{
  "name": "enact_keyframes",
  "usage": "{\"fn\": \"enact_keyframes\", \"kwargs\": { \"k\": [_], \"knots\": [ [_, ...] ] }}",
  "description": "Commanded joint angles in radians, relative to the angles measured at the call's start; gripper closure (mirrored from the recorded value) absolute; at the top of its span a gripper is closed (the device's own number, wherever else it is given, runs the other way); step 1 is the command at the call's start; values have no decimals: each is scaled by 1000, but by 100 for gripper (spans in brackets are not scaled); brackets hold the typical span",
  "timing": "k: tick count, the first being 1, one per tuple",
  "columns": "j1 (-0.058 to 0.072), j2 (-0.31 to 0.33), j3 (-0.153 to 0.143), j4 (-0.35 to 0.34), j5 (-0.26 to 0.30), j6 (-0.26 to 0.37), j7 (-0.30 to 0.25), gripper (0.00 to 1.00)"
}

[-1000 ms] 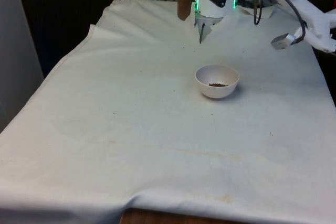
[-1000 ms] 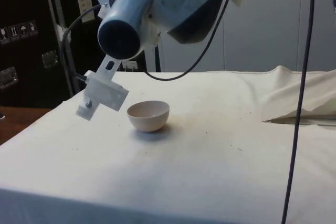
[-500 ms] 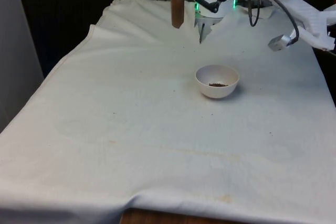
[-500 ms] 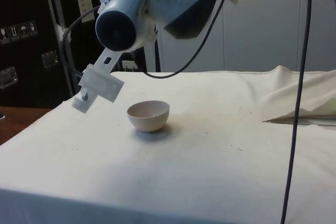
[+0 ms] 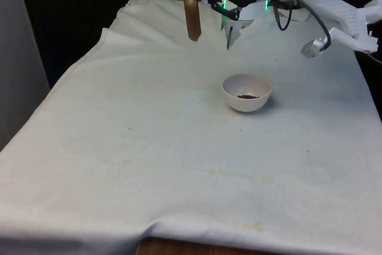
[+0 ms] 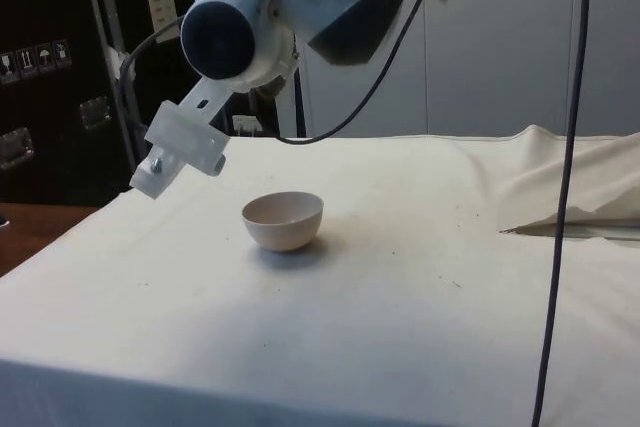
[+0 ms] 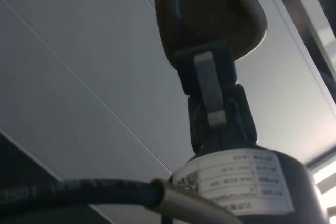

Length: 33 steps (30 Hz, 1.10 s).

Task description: Pour the coffee beans from the cup into the bowl.

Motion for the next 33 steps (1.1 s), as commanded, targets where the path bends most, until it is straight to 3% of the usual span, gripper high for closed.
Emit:
{"fn": "enact_keyframes", "kwargs": {
  "k": [1,2,3,8,10,11,12,18,19,20,27,28,29,33],
  "knots": [
    [-10,-8,0,-5,9,28,1,100],
    [0,-1,-4,0,2,7,0,100],
    [-9,-9,-4,-5,12,35,1,100],
    [-11,-15,-26,-5,27,77,0,100],
    [-10,-18,-35,-5,32,91,0,100],
    [-1,-11,-40,0,27,72,0,100],
    [-10,-19,-39,-5,35,99,0,100],
    [-10,-23,-66,-3,49,148,-1,100],
    [-1,-16,-68,0,40,124,0,100],
    [-11,-24,-70,-2,51,155,-2,100],
    [-11,-29,-103,-1,69,215,-2,100],
    [-2,-24,-105,2,62,193,0,100],
    [-11,-29,-107,-1,72,222,-3,100],
    [-10,-33,-127,0,82,257,-4,100]
  ]
}}
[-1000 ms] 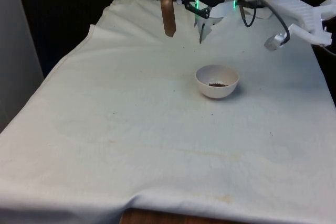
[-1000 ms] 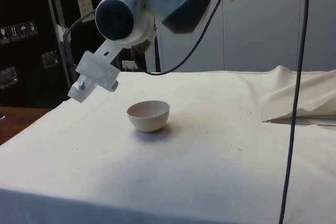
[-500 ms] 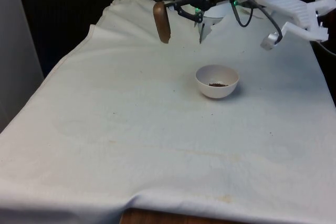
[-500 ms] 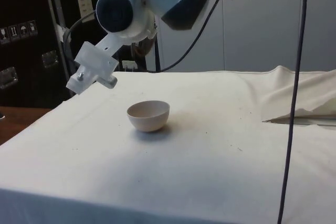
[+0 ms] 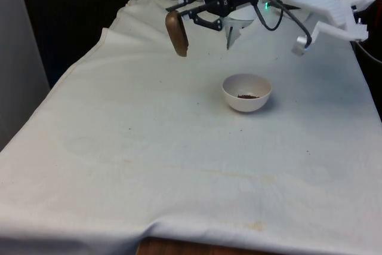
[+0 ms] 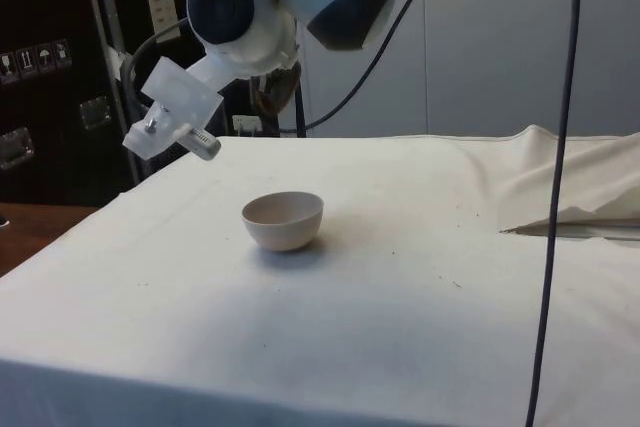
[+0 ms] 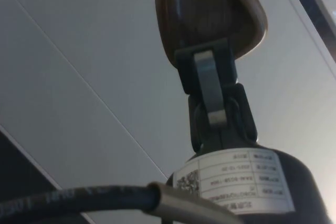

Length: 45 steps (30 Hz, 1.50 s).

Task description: Pour the coffee beans from the cup into the bowl.

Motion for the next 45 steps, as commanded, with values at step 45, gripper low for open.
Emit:
{"fn": "enact_keyframes", "kwargs": {
  "k": [45],
  "knots": [
    [-13,-14,-214,-4,93,377,-16,100]
  ]
}}
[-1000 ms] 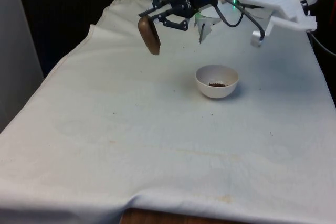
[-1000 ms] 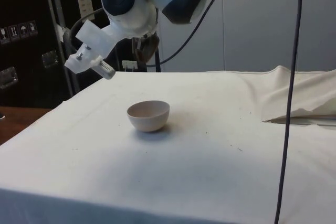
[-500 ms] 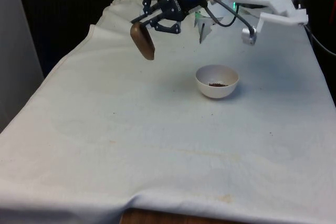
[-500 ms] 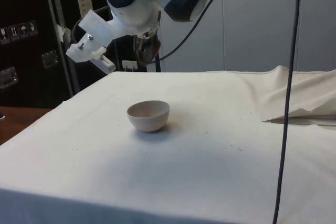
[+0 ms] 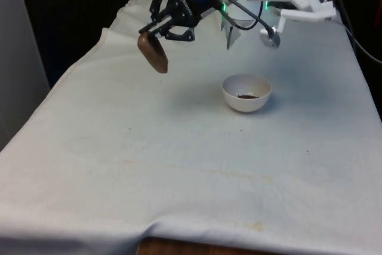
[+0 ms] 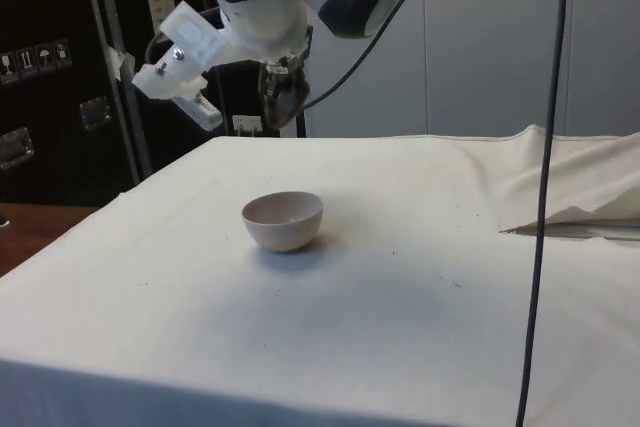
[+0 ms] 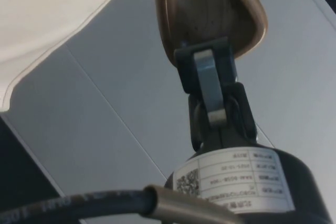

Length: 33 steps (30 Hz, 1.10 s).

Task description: Pour the coffee beans from the cup into the bowl.

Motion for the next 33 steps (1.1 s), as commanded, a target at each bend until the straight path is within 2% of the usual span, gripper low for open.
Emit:
{"fn": "enact_keyframes", "kwargs": {
  "k": [1,3,4,5,6,13,14,15,23,24,25,32,33],
  "knots": [
    [-10,-4,0,-5,14,25,-14,100],
    [-10,-4,-9,-5,17,39,-15,100],
    [0,0,-10,-1,4,16,-1,100],
    [-10,-4,-14,-5,20,46,-17,100],
    [-11,-5,-19,-5,24,54,-20,100],
    [-13,-7,-56,-6,57,107,-56,100],
    [-2,-2,-59,-1,41,86,-37,100],
    [-13,-8,-61,-6,62,114,-61,100],
    [-14,-4,-99,-3,107,168,-106,100],
    [-3,-3,-102,0,94,151,-91,100],
    [-14,-3,-103,-3,114,175,-113,100],
    [-15,0,-136,-3,167,223,-164,100],
    [-5,-2,-141,-1,155,206,-151,100]
  ]
}}
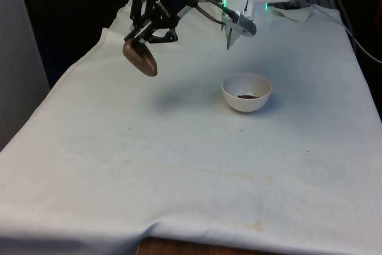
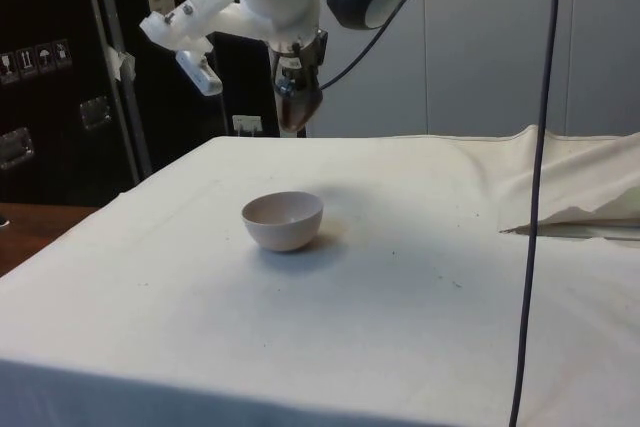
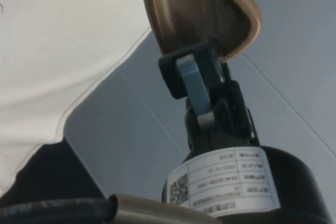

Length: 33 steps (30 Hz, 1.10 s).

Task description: Pour the coffee beans from the cup into the bowl.

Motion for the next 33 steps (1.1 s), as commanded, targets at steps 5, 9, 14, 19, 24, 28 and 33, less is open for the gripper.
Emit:
{"fn": "enact_keyframes", "kwargs": {
  "k": [5,9,14,19,24,28,33],
  "knots": [
    [-11,4,-12,-2,44,42,-42,100],
    [-2,4,-28,0,53,43,-47,100],
    [-14,17,-42,5,108,96,-93,100],
    [-14,24,-53,11,137,116,-115,100],
    [-16,36,-69,20,182,145,-150,100],
    [-16,41,-76,23,207,159,-170,100],
    [-18,48,-89,26,258,180,-212,100]
  ]
}}
